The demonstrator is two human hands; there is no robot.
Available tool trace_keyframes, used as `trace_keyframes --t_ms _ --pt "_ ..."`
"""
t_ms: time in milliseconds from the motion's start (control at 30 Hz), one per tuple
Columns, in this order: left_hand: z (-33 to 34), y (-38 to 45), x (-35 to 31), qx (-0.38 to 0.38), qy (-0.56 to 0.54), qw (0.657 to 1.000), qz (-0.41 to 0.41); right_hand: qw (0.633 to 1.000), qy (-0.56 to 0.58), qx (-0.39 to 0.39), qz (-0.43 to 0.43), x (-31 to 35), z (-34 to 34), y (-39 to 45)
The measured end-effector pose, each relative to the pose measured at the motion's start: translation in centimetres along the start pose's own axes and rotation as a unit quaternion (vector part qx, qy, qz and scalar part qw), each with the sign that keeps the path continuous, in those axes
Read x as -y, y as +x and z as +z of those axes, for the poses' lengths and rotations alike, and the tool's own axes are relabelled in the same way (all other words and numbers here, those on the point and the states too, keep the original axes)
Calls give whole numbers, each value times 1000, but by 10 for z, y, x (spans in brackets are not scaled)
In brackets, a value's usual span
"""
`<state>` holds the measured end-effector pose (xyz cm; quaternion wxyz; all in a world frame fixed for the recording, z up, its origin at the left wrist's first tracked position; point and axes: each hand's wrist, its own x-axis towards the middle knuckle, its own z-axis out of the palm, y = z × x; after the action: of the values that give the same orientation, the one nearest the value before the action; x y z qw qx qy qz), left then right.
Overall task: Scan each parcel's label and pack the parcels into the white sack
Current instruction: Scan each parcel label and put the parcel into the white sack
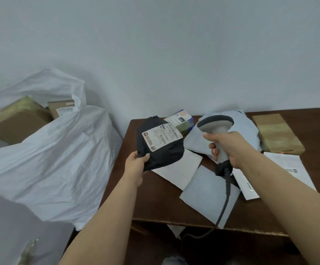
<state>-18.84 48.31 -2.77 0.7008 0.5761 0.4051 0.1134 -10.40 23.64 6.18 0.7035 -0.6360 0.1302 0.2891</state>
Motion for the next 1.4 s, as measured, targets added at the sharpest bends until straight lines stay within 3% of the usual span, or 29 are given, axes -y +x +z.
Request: trace_keyframes --t_ms 100,200,367,467,567,700,833,1000,1400 --pt "16 -12 -14 90 -106 990 -21 998 36 -29 -34 -1 21 0" --pt "34 -26 -22 176 -138 974 -33 995 75 -33 -54 -2 39 4" --pt "19 -22 -45 255 -28 966 -16 993 -8 -54 -102 14 36 18" --pt "4 -13 -70 230 -47 972 25 991 -82 -9 -104 23 27 21" --pt "0 -11 -79 234 50 970 43 986 -121 25 -113 29 27 19" --pt "-1 7 -77 77 71 990 96 984 -100 17 -148 47 36 7" --pt "-9 26 -80 -23 54 992 113 982 -84 102 -132 75 47 -17" --pt "-11 35 -92 -60 20 990 128 970 -122 155 -145 93 58 -39" --pt "-16 47 -93 -78 17 986 147 966 -136 158 -150 105 59 -53"
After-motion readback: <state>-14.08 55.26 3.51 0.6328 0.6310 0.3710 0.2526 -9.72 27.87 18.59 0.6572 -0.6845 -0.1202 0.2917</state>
